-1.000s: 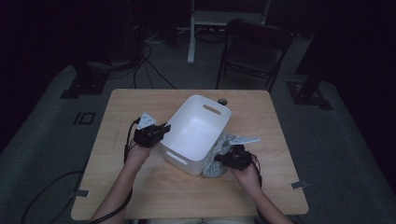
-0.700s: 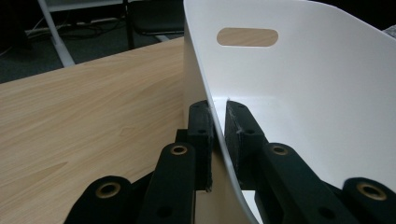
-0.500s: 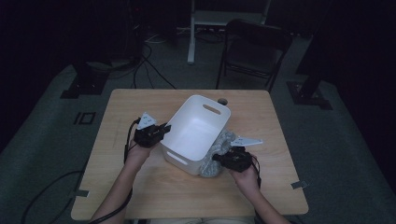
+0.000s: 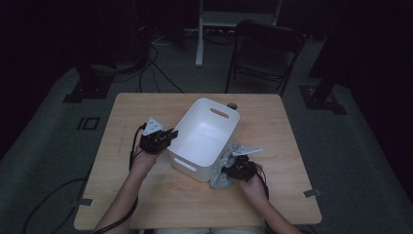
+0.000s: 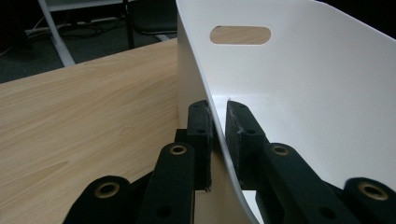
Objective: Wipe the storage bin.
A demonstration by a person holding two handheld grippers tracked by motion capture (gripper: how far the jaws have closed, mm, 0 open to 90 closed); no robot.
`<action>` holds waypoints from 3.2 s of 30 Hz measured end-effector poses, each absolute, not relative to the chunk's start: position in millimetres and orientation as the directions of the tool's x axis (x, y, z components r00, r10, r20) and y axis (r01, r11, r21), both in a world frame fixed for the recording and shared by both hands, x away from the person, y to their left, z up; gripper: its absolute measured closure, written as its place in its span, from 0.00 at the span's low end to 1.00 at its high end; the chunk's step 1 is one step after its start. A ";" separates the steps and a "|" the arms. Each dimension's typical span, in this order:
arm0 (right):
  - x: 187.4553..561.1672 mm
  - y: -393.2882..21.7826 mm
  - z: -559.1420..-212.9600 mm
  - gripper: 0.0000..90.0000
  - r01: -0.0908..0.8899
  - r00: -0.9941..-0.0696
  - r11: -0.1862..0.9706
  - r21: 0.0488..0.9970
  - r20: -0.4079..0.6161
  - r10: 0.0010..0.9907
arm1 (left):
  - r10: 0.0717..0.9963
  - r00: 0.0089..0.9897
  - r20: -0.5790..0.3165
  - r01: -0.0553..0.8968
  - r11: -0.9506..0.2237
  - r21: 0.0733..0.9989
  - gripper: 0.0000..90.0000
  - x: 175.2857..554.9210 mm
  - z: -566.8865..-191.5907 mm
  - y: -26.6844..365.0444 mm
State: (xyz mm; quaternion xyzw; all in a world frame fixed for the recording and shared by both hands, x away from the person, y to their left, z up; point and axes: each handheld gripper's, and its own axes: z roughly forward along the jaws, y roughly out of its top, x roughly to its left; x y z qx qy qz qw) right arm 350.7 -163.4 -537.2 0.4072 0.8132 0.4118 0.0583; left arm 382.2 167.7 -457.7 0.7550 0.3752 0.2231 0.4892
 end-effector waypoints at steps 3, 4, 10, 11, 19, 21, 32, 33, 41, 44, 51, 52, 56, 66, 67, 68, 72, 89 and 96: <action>349.7 -162.4 -533.8 0.82 0.621 -0.655 0.327 0.713 0.241 0.716 | 0.792 0.610 -0.028 0.351 -0.237 0.906 0.90 381.9 -457.6 167.3; 347.1 -162.5 -530.2 0.83 0.620 -0.658 0.322 0.716 0.250 0.710 | 0.793 0.609 -0.032 0.353 -0.234 0.906 0.90 382.0 -457.6 167.4; 315.3 -157.7 -495.3 0.82 0.524 -0.760 0.349 0.777 0.241 0.603 | 0.795 0.606 -0.035 0.355 -0.231 0.906 0.90 382.0 -457.7 167.1; 309.9 -156.6 -489.4 0.82 0.511 -0.770 0.340 0.790 0.244 0.590 | 0.795 0.605 -0.036 0.356 -0.231 0.905 0.90 382.0 -457.6 167.1; 288.0 -156.1 -460.9 0.76 0.447 -0.801 0.237 0.862 0.269 0.535 | 0.792 0.609 -0.041 0.357 -0.228 0.906 0.90 382.5 -457.9 168.0; 286.7 -153.3 -459.8 0.68 0.437 -0.802 0.233 0.869 0.260 0.538 | 0.787 0.616 -0.040 0.351 -0.229 0.908 0.90 382.7 -458.3 169.2; 287.5 -145.1 -471.8 0.53 0.458 -0.727 0.196 0.867 0.239 0.643 | 0.779 0.626 -0.036 0.350 -0.240 0.906 0.90 381.6 -457.8 167.5; 287.5 -145.1 -471.8 0.53 0.458 -0.727 0.196 0.867 0.239 0.643 | 0.779 0.626 -0.036 0.350 -0.240 0.906 0.90 381.6 -457.8 167.5; 294.2 -142.6 -489.8 0.52 0.511 -0.715 0.229 0.828 0.263 0.648 | 0.778 0.627 -0.031 0.348 -0.244 0.905 0.90 381.7 -457.7 166.9; 296.8 -142.4 -494.4 0.52 0.523 -0.715 0.246 0.816 0.263 0.647 | 0.779 0.626 -0.033 0.349 -0.242 0.905 0.90 381.8 -457.8 166.7; 301.0 -140.7 -505.0 0.53 0.528 -0.722 0.290 0.798 0.243 0.648 | 0.778 0.627 -0.034 0.350 -0.242 0.905 0.89 382.0 -457.8 166.5; 301.5 -140.0 -505.8 0.53 0.531 -0.723 0.301 0.792 0.237 0.649 | 0.778 0.628 -0.031 0.349 -0.245 0.905 0.89 382.0 -457.7 166.6; 308.9 -137.7 -518.4 0.55 0.543 -0.736 0.376 0.751 0.209 0.644 | 0.777 0.628 -0.030 0.344 -0.243 0.907 0.89 381.7 -458.1 166.4; 319.0 -144.1 -524.4 0.79 0.595 -0.729 0.401 0.697 0.256 0.635 | 0.781 0.623 -0.031 0.348 -0.242 0.905 0.88 382.6 -458.0 166.7; 318.2 -146.0 -519.5 0.80 0.582 -0.731 0.393 0.712 0.246 0.636 | 0.780 0.625 -0.031 0.348 -0.243 0.906 0.89 382.7 -458.0 166.9; 316.9 -147.6 -513.5 0.80 0.570 -0.732 0.385 0.726 0.236 0.639 | 0.780 0.625 -0.029 0.347 -0.245 0.905 0.89 382.7 -458.0 167.1; 316.9 -158.4 -489.8 0.81 0.533 -0.722 0.327 0.780 0.218 0.657 | 0.777 0.629 -0.023 0.344 -0.252 0.905 0.89 382.3 -457.7 165.6; 338.6 -179.1 -477.7 0.82 0.533 -0.642 0.195 0.823 0.243 0.727 | 0.765 0.644 -0.021 0.338 -0.259 0.905 0.88 381.7 -457.8 161.5; 347.4 -179.7 -492.9 0.82 0.579 -0.626 0.205 0.789 0.269 0.732 | 0.761 0.648 -0.022 0.335 -0.259 0.906 0.88 382.3 -458.0 161.6</action>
